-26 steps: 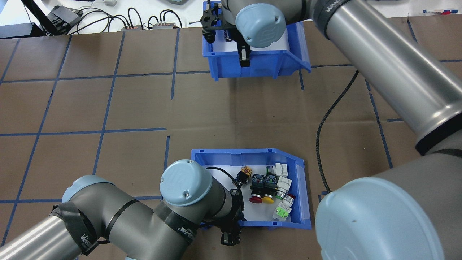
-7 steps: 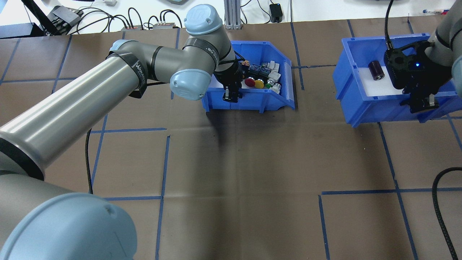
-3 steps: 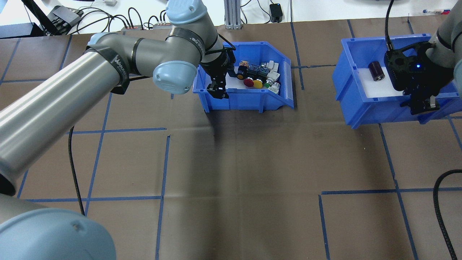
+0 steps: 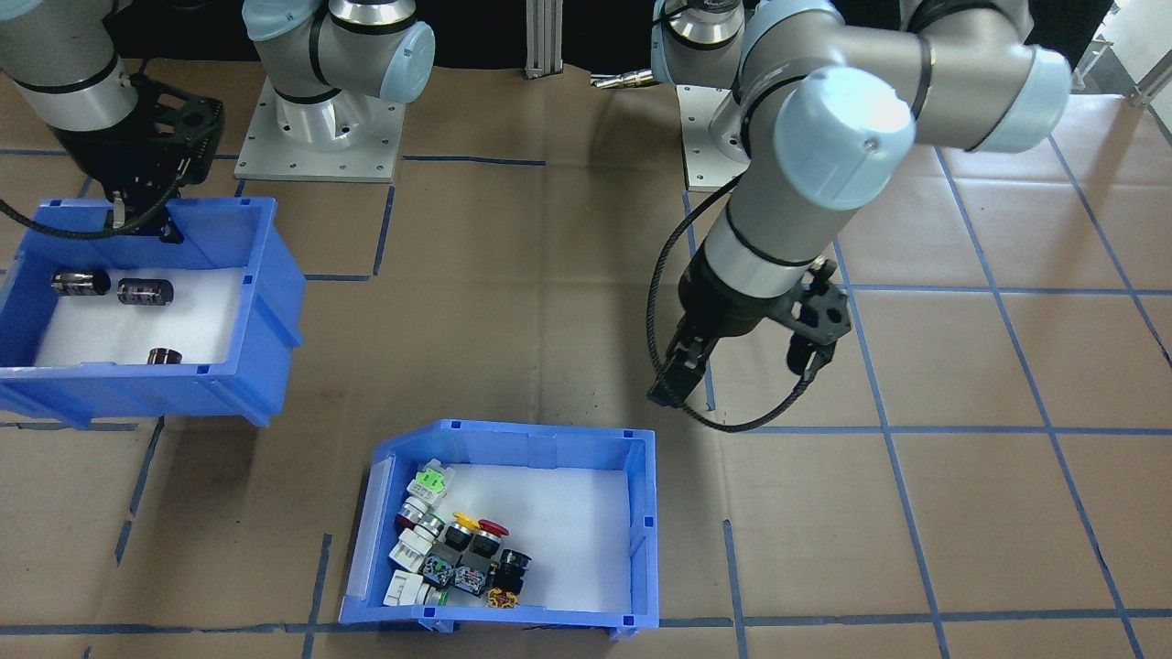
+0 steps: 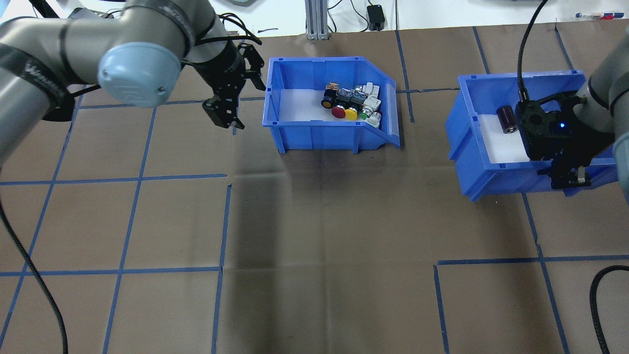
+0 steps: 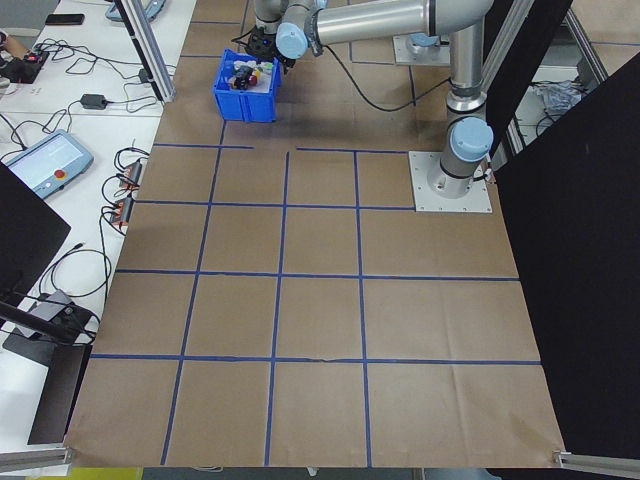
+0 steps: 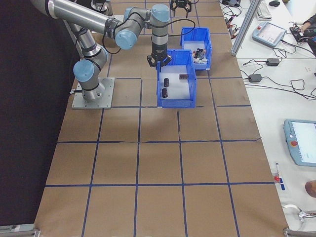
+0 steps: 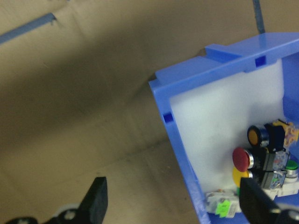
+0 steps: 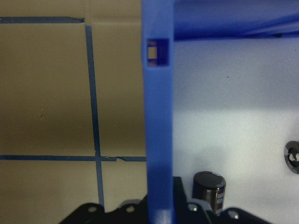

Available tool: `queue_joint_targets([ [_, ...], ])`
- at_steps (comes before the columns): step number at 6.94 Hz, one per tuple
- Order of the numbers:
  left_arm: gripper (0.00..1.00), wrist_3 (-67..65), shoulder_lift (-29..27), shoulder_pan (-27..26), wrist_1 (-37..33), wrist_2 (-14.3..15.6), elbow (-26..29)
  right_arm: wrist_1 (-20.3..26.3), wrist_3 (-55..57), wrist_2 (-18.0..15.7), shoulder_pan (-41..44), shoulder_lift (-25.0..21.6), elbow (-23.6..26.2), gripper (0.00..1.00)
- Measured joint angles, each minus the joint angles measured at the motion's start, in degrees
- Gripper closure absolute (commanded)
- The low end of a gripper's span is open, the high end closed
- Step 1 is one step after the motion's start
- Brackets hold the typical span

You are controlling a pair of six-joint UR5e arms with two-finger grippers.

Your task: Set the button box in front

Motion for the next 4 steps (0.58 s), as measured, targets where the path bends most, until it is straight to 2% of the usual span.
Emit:
queue_joint_targets([
  [2,0.00,23.73,8.33,4.99,-4.44,7.35,-2.96,-0.22,5.79,-0.13,6.61,-2.48,4.12,0.97],
  [4,0.00,48.51,14.99,7.68,-8.20,10.13,-5.89,-0.82,13.54,-0.46,15.02,-2.89,7.05,0.97],
])
